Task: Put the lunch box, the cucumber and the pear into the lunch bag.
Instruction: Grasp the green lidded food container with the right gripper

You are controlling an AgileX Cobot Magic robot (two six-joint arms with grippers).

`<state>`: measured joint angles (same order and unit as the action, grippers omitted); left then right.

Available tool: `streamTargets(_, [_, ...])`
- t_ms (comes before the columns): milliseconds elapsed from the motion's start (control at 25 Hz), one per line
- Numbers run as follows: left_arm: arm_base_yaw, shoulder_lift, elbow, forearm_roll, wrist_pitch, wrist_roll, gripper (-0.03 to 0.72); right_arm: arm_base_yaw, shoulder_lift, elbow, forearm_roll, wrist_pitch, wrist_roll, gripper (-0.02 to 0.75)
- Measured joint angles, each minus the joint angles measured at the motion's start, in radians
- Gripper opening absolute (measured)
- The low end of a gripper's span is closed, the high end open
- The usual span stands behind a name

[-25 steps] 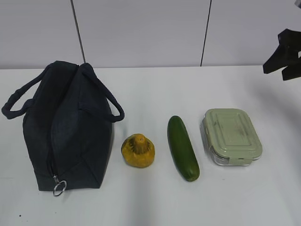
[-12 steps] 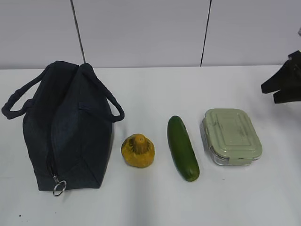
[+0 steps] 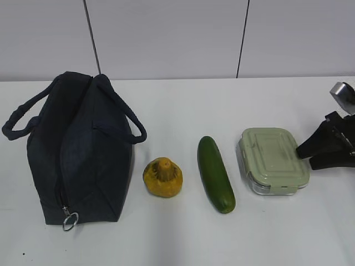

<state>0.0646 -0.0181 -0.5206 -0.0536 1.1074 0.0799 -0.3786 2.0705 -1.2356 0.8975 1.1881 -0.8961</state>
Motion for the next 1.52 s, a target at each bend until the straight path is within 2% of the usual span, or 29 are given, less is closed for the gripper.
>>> streamTargets(600, [0.000, 0.000, 0.000, 0.000, 0.000, 0.000, 0.246, 0.000, 0.016, 0.000, 0.229, -0.010, -0.112, 0.449])
streamTargets(1000, [0.000, 0.000, 0.000, 0.000, 0.000, 0.000, 0.246, 0.000, 0.016, 0.000, 0.137, -0.010, -0.074, 0.449])
streamTargets(1200, [0.000, 0.000, 0.000, 0.000, 0.000, 0.000, 0.246, 0.000, 0.016, 0.000, 0.049, -0.010, -0.050, 0.453])
streamTargets(1520, [0.000, 0.000, 0.000, 0.000, 0.000, 0.000, 0.246, 0.002, 0.016, 0.000, 0.048, -0.010, -0.040, 0.579])
